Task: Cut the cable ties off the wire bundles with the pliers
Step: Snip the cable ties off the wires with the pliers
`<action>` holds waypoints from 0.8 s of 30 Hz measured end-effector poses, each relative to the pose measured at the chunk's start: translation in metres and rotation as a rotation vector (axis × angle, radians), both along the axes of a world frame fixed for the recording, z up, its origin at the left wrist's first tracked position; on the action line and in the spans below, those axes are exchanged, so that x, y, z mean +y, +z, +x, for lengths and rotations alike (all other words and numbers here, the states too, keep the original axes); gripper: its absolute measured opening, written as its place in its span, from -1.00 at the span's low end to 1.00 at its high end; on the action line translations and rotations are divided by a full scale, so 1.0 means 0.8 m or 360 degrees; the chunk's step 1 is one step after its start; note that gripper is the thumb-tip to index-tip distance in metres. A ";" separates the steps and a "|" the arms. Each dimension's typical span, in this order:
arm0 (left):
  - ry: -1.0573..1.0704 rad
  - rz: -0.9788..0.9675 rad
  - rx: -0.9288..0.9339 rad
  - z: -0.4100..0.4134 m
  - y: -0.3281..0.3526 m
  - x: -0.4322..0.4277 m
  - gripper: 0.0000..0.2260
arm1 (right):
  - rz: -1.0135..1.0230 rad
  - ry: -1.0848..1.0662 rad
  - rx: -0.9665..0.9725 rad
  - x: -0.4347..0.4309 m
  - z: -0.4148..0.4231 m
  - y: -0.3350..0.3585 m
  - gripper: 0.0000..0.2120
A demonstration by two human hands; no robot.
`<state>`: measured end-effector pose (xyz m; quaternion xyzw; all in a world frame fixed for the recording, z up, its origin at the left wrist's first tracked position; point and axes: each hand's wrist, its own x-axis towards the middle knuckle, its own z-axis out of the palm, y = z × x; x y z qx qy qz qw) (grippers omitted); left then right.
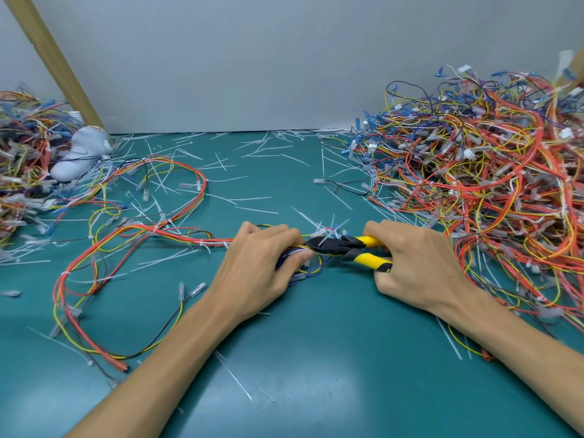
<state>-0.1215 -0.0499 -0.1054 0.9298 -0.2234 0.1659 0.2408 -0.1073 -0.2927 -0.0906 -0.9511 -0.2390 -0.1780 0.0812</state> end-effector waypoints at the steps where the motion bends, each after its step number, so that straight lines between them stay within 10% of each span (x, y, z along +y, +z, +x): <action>1: -0.0002 0.0016 0.0001 0.000 0.000 0.000 -0.80 | 0.0010 -0.0015 0.0046 0.000 0.000 0.000 -0.82; 24: 0.0074 -0.0068 -0.0033 -0.001 0.001 -0.002 -0.78 | 0.0067 -0.0035 -0.0027 -0.001 -0.001 0.000 -0.69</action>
